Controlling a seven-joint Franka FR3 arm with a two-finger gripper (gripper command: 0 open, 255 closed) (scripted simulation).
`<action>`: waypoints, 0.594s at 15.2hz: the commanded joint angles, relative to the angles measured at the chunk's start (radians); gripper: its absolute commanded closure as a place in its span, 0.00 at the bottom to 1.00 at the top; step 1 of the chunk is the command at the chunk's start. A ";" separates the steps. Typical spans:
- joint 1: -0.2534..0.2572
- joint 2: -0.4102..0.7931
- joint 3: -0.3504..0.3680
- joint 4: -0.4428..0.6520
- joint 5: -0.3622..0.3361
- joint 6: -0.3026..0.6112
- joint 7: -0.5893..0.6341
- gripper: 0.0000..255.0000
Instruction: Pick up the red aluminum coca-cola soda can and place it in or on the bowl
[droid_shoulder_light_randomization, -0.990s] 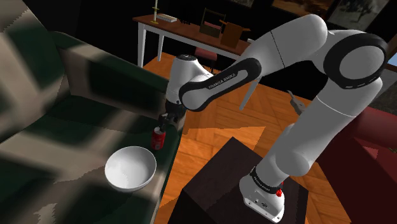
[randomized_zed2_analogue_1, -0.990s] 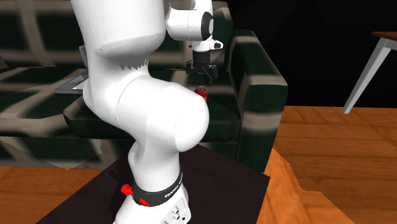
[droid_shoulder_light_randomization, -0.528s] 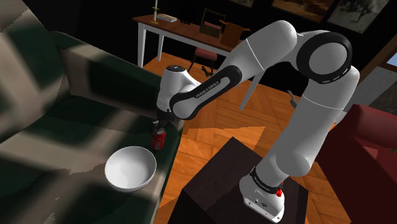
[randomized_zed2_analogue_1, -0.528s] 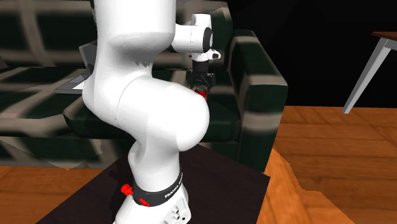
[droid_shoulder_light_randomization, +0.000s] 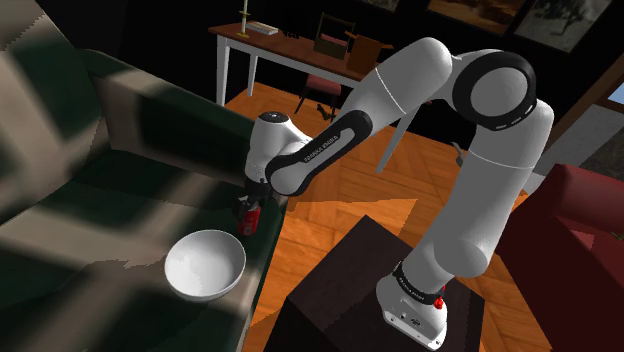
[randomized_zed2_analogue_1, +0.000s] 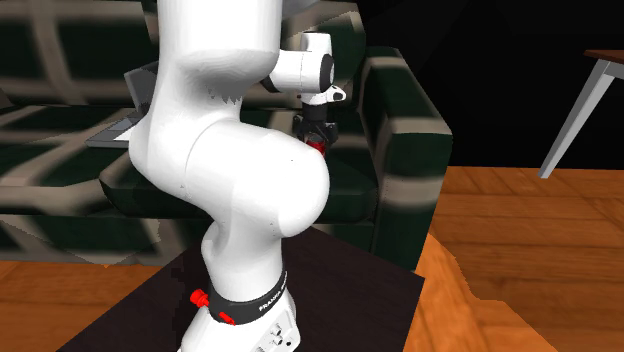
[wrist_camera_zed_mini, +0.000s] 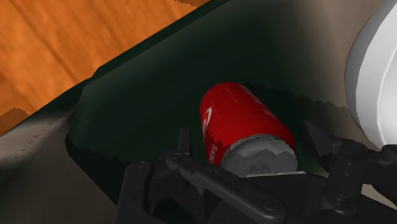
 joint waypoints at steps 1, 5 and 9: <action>0.000 0.001 0.000 0.000 0.000 0.000 0.000 0.00; 0.000 0.000 0.000 0.000 0.000 0.000 0.000 1.00; 0.000 0.001 0.000 0.001 0.000 0.000 0.000 1.00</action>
